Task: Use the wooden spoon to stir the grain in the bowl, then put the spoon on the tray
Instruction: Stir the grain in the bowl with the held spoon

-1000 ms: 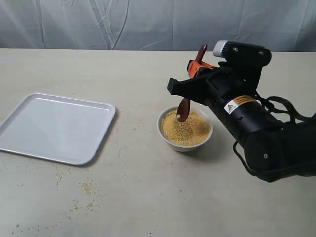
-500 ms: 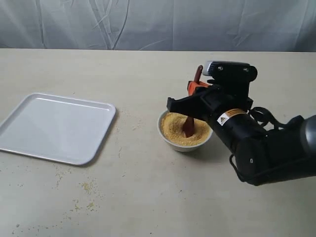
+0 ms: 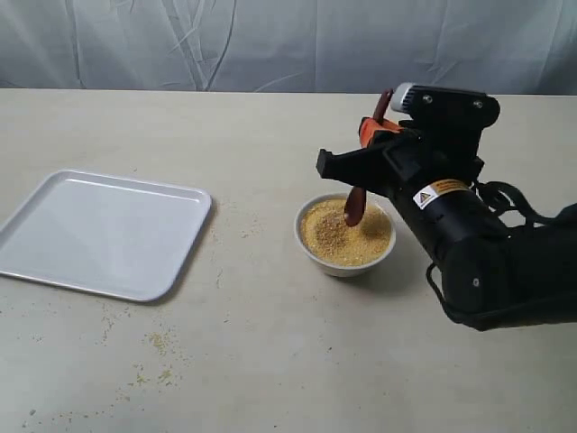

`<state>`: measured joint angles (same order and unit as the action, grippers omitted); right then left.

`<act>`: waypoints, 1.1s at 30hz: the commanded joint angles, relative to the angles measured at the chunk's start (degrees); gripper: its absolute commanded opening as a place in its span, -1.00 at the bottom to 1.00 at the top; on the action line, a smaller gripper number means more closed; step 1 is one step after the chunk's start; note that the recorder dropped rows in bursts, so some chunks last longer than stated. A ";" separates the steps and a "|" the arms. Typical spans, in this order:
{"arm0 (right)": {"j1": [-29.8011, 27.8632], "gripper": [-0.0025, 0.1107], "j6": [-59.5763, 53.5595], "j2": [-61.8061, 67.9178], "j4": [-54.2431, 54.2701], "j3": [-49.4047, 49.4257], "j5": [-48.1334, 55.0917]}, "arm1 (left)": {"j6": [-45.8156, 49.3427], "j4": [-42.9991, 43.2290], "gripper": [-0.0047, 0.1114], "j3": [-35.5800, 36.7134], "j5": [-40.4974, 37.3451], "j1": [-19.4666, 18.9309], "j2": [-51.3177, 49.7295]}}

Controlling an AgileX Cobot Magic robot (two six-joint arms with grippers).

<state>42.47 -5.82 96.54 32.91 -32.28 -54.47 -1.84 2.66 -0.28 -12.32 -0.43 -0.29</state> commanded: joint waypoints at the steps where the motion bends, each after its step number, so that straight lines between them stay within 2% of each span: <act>1: -0.02 -0.97 1.52 -0.95 -3.71 -0.21 3.67 | -0.06 -0.16 -0.91 0.28 0.54 -0.05 0.29; 6: -0.02 -0.97 1.26 1.83 -3.98 -0.21 6.12 | -0.06 -0.16 -0.91 0.28 0.54 -0.05 0.29; 11: -0.02 -0.97 1.26 2.81 -4.69 -0.21 2.43 | -0.06 -0.16 -0.91 0.28 0.54 -0.05 0.29; 16: -0.02 -0.97 0.79 -2.24 -5.75 -0.21 -1.51 | -0.06 -0.16 -0.91 0.28 0.54 -0.05 0.29; 21: -0.72 -0.97 -12.05 -3.65 -1.77 -0.21 -1.51 | -0.06 -0.16 -0.91 0.28 0.54 -0.05 0.29; 25: -1.18 -0.97 -11.98 -0.78 2.12 -0.21 -1.39 | -0.06 -0.16 -0.91 0.28 0.54 -0.05 0.29; 33: -1.18 -0.97 -8.71 6.29 -5.67 -0.21 -1.68 | -0.06 -0.16 -0.91 0.28 0.54 -0.05 0.29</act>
<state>41.58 -16.35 100.88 30.31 -32.28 -55.51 -1.84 2.66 -0.28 -12.32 -0.43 -0.29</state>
